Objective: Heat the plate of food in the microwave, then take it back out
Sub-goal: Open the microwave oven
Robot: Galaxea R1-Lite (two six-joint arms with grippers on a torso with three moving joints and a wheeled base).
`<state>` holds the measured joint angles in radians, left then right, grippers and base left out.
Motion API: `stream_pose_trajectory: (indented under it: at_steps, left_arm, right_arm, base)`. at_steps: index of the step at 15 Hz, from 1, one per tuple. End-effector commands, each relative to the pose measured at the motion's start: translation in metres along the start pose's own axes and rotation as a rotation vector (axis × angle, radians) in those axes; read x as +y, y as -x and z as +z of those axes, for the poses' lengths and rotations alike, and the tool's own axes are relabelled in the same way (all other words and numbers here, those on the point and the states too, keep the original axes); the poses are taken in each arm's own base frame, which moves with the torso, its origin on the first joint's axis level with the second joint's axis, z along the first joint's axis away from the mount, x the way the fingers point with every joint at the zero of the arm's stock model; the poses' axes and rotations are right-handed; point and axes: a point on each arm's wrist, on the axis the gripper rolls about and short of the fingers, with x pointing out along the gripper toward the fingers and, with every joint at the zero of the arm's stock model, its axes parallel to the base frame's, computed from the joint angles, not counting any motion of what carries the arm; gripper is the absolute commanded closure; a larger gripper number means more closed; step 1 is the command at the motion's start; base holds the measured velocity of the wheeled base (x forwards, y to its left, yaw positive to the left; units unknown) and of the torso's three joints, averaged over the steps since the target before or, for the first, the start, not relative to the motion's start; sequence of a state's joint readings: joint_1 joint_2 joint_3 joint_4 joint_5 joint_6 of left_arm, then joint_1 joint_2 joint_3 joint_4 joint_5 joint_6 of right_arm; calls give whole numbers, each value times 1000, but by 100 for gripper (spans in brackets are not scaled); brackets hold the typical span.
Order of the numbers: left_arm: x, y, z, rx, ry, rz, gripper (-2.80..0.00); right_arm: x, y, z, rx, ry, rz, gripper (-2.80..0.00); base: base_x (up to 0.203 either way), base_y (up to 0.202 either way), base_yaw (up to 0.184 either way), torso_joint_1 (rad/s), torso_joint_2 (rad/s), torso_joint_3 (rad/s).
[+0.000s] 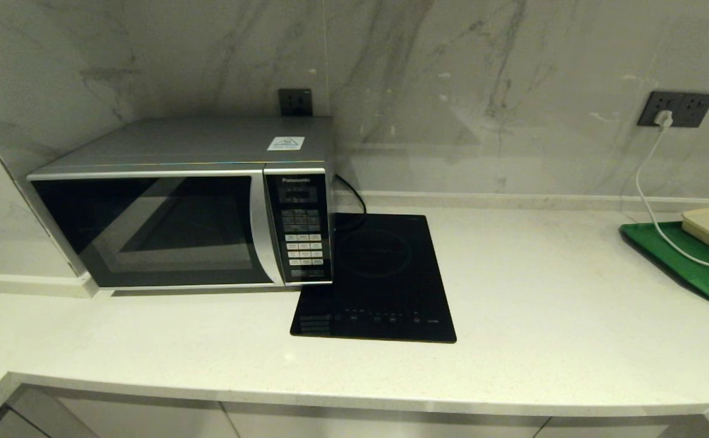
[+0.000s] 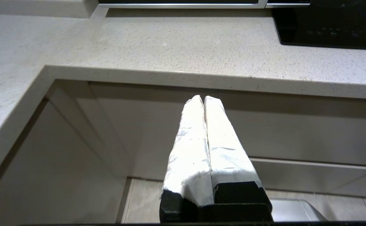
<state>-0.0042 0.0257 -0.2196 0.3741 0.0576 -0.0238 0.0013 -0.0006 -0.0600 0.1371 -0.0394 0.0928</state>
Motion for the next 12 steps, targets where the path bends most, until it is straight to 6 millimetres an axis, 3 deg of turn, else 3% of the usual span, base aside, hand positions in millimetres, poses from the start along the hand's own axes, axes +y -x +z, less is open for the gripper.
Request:
stream_pose_trajectory:
  at_steps: [1,5,12]
  left_arm:
    - [-1,-19,-14,-140,1,-20,0]
    - [-3,-19,-16,-121,-96,-95,0]
    - [-2,-19,-16,-120,-95,-52,0]
  right_arm:
    - [0,0,0,1,-1,-2,0]
    - [0,0,0,2,-1,0,0]
    - [0,0,0,2,-1,0,0]
  base:
    - [0,0,0,0,0,0]
    - [0,0,0,0,0,0]
    - [0,0,0,0,0,0]
